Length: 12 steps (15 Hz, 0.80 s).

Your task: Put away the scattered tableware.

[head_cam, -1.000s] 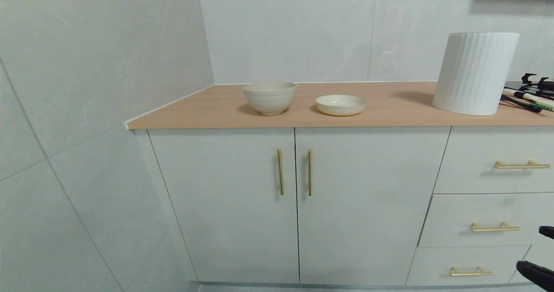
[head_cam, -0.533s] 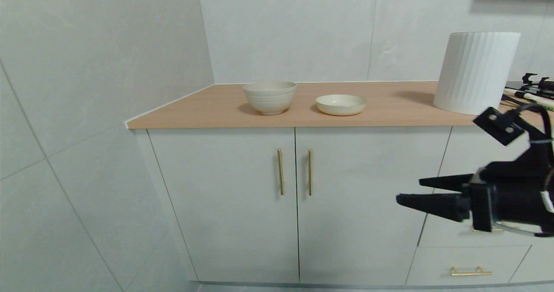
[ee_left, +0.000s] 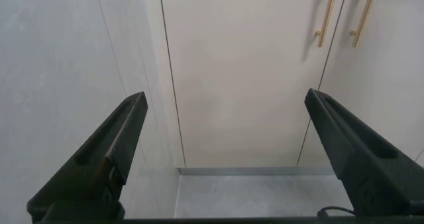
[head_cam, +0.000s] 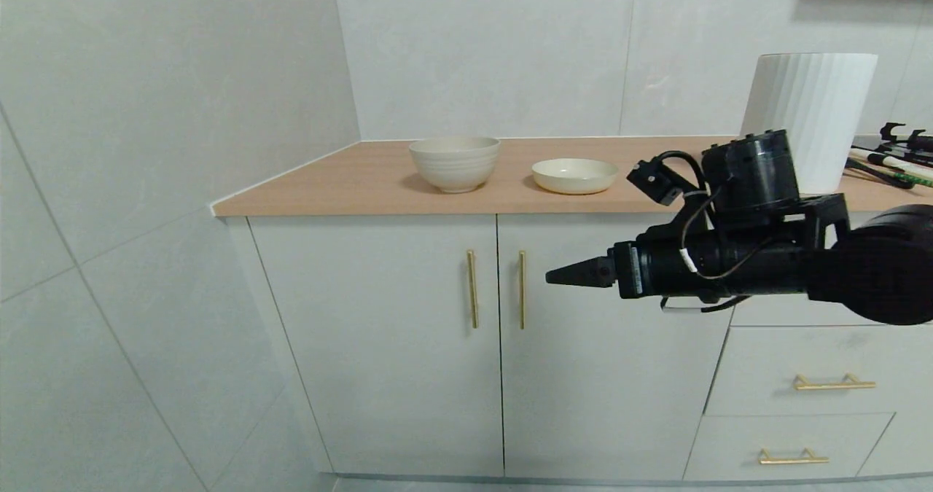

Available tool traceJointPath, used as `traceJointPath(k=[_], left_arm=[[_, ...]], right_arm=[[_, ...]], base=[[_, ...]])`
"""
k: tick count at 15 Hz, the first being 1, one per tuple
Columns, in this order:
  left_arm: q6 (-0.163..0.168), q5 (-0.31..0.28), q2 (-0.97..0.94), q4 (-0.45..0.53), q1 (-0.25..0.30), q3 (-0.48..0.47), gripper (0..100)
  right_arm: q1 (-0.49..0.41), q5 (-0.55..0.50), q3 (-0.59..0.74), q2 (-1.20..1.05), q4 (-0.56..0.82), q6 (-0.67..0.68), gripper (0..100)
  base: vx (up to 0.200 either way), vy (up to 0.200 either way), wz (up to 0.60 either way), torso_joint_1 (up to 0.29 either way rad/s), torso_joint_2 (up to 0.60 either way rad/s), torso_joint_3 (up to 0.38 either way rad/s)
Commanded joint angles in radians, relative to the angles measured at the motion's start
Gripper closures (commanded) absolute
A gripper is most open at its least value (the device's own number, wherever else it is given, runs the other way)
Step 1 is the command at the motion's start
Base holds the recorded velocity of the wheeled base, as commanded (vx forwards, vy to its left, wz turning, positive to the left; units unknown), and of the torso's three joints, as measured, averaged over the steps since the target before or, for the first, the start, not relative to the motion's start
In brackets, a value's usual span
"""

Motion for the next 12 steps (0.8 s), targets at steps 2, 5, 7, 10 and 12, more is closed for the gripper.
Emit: traceJointPath(k=[2, 5, 7, 10, 12], left_arm=[[0.000, 0.000, 0.000, 0.000, 0.000, 0.000, 0], [0.000, 0.000, 0.000, 0.000, 0.000, 0.000, 0], [0.000, 0.000, 0.000, 0.000, 0.000, 0.000, 0], [0.000, 0.000, 0.000, 0.000, 0.000, 0.000, 0], [0.000, 0.000, 0.000, 0.000, 0.000, 0.000, 0]], right_arm=[[0.009, -0.004, -0.115, 0.275, -0.134, 0.046, 0], [0.009, -0.007, -0.119, 0.361, -0.271, 0.100, 0], [0.021, -0.022, -0.135, 0.403, -0.306, 0.103, 0], [0.021, -0.082, -0.168, 0.467, -0.386, 0.119, 0], [0.022, -0.091, -0.171, 0.491, -0.422, 0.124, 0]], base=[[0.000, 0.000, 0.00, 0.000, 0.00, 0.000], [0.000, 0.000, 0.00, 0.000, 0.00, 0.000], [0.000, 0.000, 0.00, 0.000, 0.00, 0.000], [0.000, 0.000, 0.00, 0.000, 0.00, 0.000], [0.000, 0.000, 0.00, 0.000, 0.00, 0.000]])
